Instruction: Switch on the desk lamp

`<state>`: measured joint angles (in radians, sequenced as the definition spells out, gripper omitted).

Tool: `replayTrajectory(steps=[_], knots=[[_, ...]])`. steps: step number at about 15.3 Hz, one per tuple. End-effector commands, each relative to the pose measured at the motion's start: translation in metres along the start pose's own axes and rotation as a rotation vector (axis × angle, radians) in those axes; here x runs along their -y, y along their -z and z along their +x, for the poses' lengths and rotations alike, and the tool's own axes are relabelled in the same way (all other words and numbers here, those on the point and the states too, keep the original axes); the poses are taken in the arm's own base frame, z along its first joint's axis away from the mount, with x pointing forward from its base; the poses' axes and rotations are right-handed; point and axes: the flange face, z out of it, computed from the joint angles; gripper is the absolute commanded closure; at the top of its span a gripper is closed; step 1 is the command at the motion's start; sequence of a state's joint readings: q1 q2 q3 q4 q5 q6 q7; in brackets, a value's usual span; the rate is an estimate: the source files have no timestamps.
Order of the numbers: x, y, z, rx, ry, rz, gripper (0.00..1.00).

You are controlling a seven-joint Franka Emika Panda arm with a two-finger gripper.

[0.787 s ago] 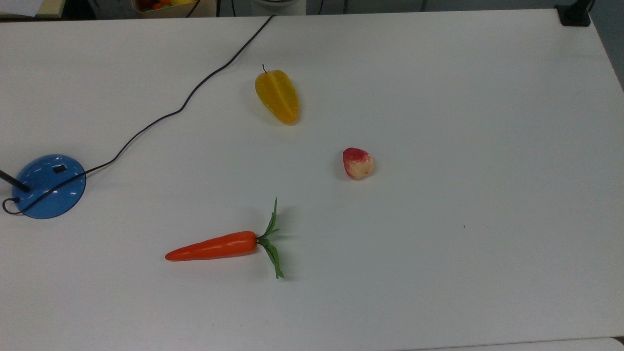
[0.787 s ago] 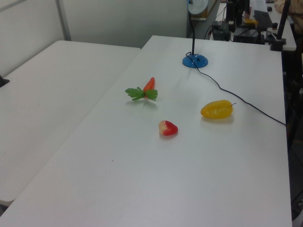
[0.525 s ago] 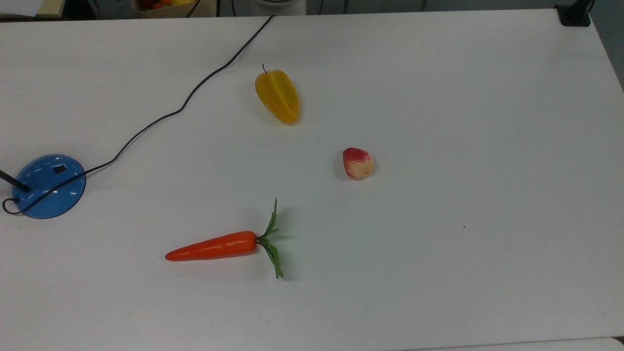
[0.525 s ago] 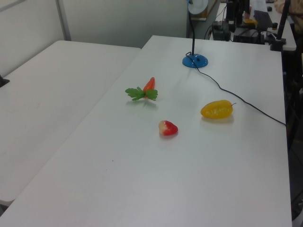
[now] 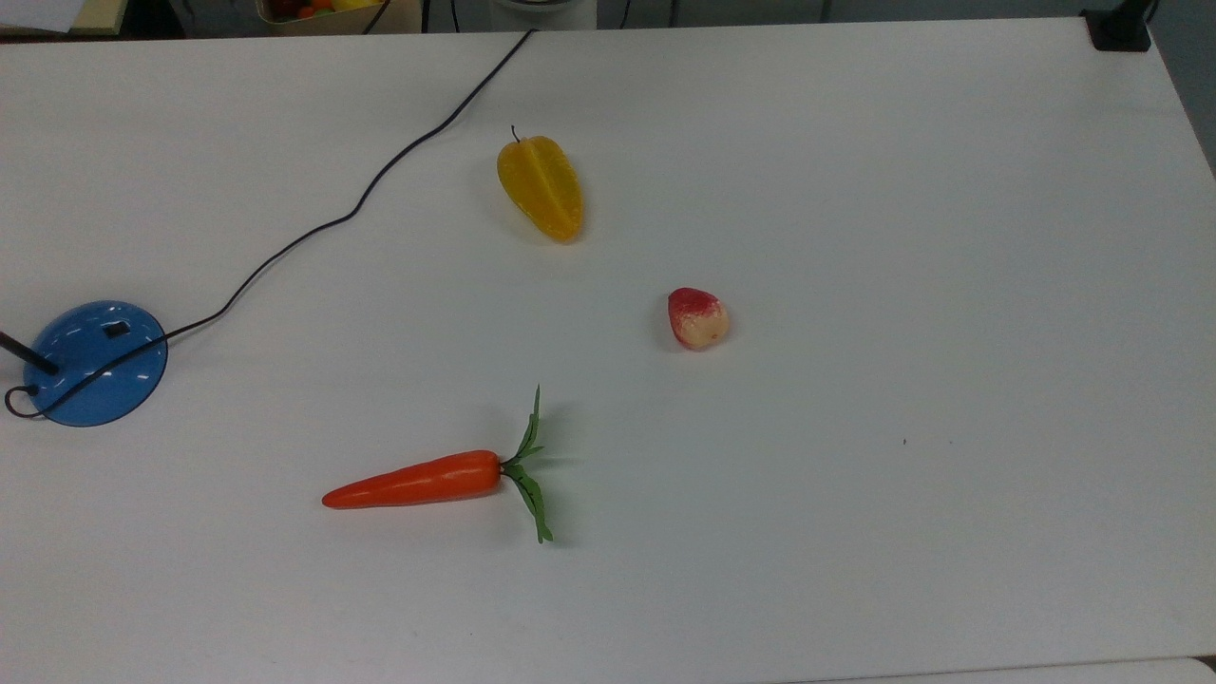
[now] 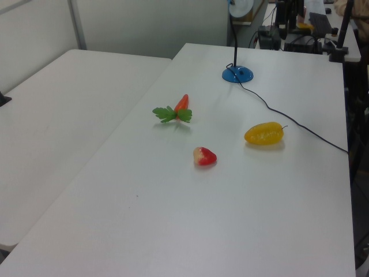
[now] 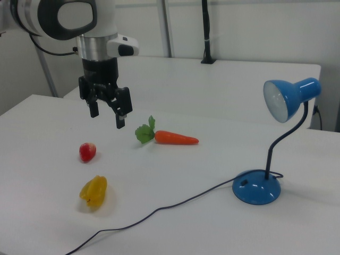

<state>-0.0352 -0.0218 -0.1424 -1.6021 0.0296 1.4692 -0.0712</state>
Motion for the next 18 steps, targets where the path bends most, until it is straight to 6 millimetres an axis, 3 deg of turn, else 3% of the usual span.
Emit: replayTrajectory(steps=[1,8,9,11,14,16,17,18], knots=[[-0.002,0.002,0.0,-0.016,0.004,-0.001,0.0],[-0.02,-0.006,0.016,-0.058,-0.031,-0.009,0.01],[-0.023,-0.006,0.019,-0.072,-0.041,-0.01,0.07],[-0.043,-0.009,0.026,-0.102,-0.078,-0.012,0.29],[-0.069,-0.014,0.034,-0.134,-0.134,0.0,0.7],[-0.081,-0.018,0.039,-0.158,-0.197,0.001,0.92],[-0.085,-0.023,0.045,-0.168,-0.241,0.004,1.0],[-0.091,-0.025,0.049,-0.19,-0.28,0.005,1.0]])
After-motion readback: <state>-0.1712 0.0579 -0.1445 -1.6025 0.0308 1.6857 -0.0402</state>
